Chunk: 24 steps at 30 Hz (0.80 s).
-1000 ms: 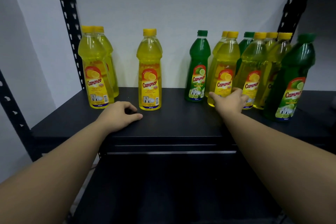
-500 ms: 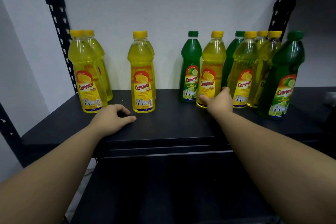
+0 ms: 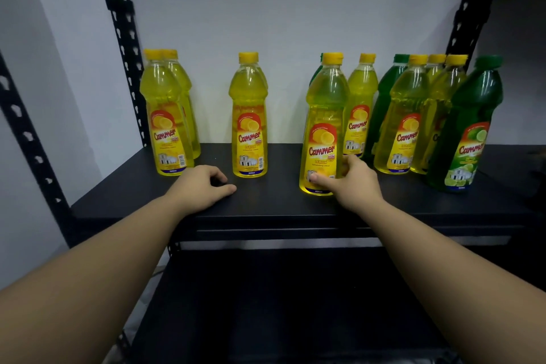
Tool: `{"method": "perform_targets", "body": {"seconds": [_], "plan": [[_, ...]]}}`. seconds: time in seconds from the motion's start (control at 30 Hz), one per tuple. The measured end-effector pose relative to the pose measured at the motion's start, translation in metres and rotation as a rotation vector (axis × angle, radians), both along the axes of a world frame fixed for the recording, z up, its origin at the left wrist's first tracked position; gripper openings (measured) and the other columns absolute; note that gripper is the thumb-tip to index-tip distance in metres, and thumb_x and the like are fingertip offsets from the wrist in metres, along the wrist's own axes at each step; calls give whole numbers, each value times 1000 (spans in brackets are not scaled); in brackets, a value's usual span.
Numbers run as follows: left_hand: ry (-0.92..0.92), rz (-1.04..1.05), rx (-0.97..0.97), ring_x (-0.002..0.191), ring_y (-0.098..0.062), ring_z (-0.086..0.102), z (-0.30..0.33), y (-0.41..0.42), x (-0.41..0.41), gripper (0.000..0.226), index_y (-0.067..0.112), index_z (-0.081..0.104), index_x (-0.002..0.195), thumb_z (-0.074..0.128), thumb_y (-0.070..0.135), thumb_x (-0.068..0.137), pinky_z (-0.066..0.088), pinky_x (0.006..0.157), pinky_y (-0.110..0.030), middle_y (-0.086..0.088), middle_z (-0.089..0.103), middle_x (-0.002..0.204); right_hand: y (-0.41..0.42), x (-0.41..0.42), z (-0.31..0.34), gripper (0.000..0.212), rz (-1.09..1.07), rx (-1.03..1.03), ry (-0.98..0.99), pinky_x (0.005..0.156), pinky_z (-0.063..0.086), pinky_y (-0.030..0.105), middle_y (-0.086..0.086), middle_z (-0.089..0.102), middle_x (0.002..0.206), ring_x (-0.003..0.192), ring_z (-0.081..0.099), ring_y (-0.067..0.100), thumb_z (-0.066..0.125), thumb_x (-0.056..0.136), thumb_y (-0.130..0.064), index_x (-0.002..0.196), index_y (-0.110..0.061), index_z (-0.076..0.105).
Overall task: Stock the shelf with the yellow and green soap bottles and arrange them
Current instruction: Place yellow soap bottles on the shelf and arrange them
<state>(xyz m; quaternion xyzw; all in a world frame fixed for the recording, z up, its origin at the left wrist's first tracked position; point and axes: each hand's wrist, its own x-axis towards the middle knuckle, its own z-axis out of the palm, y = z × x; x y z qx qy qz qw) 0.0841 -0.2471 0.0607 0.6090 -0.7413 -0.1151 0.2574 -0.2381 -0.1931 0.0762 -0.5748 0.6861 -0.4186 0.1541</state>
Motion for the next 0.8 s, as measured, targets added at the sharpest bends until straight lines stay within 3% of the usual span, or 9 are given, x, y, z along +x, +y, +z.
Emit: {"method": "perform_targets", "body": {"seconds": [0.13,0.33,0.6,0.7,0.8], "plan": [[-16,-37,23,105,-10,62,3,15,19,40,25,73,112,75,55,87,45,85,-26,9,69,111,7,29,3,92,66,23,21,95,52,39,3,60,138,124,57,23,82,72,-63,144,-18,46],[-41,24,29,109,-9,60,5,32,74,45,28,72,116,73,62,85,45,88,-27,11,68,115,3,79,4,84,200,20,2,81,50,29,-1,65,127,100,59,13,84,70,-62,134,-21,50],[-135,100,37,126,-16,55,1,44,131,66,26,62,138,60,70,89,45,104,-35,6,60,135,-19,163,-4,84,326,7,-7,93,56,40,-4,64,129,115,63,19,84,70,-65,136,-26,49],[-163,121,32,132,-18,51,-4,48,138,72,27,56,143,54,75,90,44,109,-41,4,56,141,-26,195,-6,81,338,-17,24,85,54,35,-3,64,124,111,62,18,83,71,-65,132,-22,51],[-198,186,-42,131,-18,52,-9,53,133,73,24,56,142,50,76,90,47,105,-40,3,56,141,-34,223,-5,84,351,-21,43,85,56,35,-2,65,123,108,62,17,84,70,-66,132,-20,50]]}}
